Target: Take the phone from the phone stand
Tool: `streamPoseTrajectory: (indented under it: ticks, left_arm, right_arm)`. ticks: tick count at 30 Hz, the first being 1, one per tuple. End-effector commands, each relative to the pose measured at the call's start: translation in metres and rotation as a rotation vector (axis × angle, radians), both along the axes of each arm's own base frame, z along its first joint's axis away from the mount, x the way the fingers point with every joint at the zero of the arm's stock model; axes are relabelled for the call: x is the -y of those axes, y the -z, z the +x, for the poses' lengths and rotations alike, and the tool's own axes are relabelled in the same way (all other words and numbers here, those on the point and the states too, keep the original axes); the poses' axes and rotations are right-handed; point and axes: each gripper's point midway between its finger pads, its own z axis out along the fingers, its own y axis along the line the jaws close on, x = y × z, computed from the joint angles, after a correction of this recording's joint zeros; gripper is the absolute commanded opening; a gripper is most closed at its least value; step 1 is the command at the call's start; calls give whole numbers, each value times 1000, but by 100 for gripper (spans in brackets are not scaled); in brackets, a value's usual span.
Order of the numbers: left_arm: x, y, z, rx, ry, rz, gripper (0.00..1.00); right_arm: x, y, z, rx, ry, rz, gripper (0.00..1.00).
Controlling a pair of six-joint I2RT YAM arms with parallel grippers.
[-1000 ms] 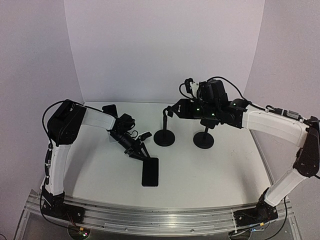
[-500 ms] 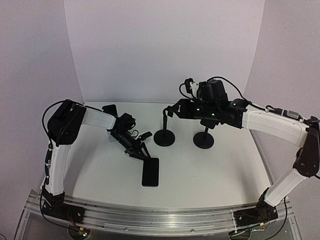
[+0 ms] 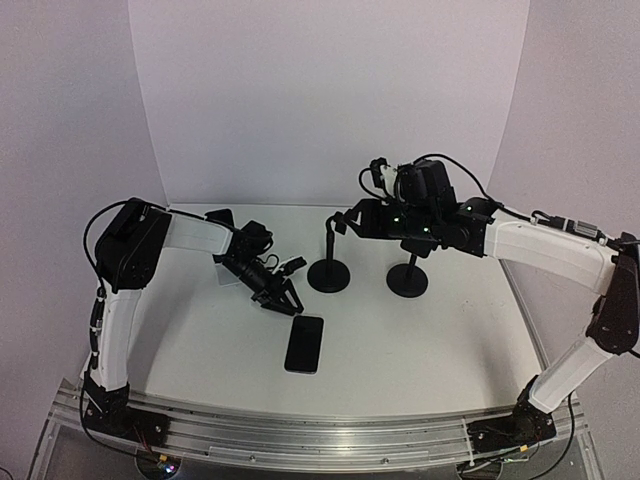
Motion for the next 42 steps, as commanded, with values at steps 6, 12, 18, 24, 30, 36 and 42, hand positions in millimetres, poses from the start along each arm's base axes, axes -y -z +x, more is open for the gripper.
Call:
streamPoseTrajectory:
  ticks: [6,12,18,24,30,36,42]
  left_arm:
    - [1,-54,7,168,29,-104,44]
    - [-10,-111,2,383,72,-212,50]
    - [-21,-138,-5,440,80,-266,63]
    - [-40,-162,-5,479,74,-264,75]
    - [-51,-202,-6,641,81,-314,78]
    - [-50,-208,-3,654,71,-318,78]
    - [-48,-230,-3,732,84,-377,77]
  right_arm:
    - [36,-16,3,-22,174,-79,41]
    - [84,-23,-11,-70,307,-206,51]
    - [117,-13,-28,-153,356,-261,85]
    - [162,8,-22,-258,375,-268,92]
    - [165,16,-9,-115,215,-234,82]
    - [176,30,8,-28,122,-299,65]
    - [189,33,14,66,17,-269,66]
